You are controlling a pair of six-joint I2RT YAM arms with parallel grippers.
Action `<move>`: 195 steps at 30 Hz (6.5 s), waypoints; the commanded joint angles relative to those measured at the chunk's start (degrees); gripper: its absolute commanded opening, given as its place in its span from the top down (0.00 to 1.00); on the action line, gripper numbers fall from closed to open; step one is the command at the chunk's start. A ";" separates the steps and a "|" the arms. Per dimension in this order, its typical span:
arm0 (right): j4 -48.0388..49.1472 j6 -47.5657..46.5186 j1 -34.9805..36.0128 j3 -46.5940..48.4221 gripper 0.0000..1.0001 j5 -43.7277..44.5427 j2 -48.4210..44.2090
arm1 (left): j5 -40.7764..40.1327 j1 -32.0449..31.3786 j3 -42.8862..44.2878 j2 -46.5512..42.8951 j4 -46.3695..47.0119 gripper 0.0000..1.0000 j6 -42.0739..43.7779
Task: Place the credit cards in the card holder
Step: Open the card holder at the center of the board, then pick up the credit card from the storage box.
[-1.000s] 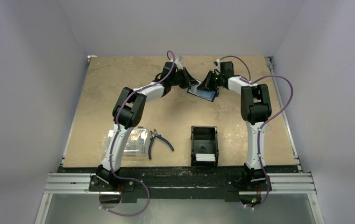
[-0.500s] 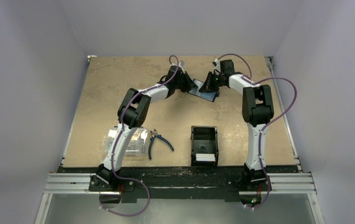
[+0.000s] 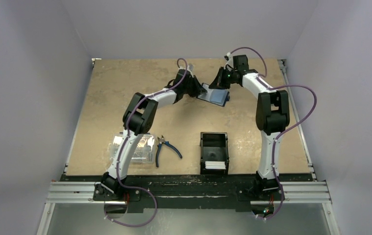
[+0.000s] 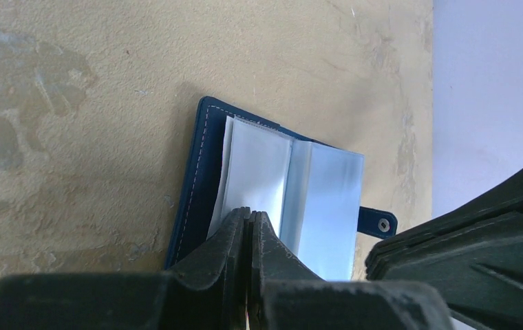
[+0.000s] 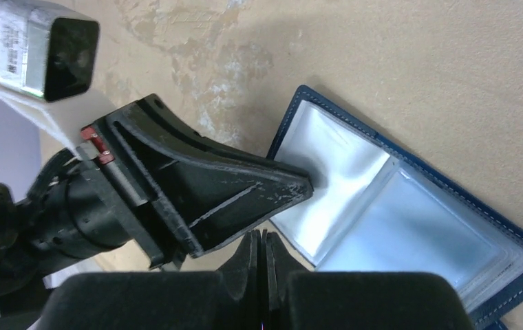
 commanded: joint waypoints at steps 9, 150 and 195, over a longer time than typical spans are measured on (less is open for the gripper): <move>7.40 -0.01 -6.03 -13.36 1.00 -1.23 0.11 | -1.97 1.55 -4.61 0.37 -10.96 1.00 2.15; -30.24 -65.90 38.25 -48.40 0.01 7.31 -47.31 | 7.46 11.04 -31.41 -59.50 -23.77 0.32 27.84; -34.92 -68.76 42.66 -50.56 0.34 6.24 -50.64 | 8.30 11.13 -31.62 -58.61 -23.40 0.31 28.33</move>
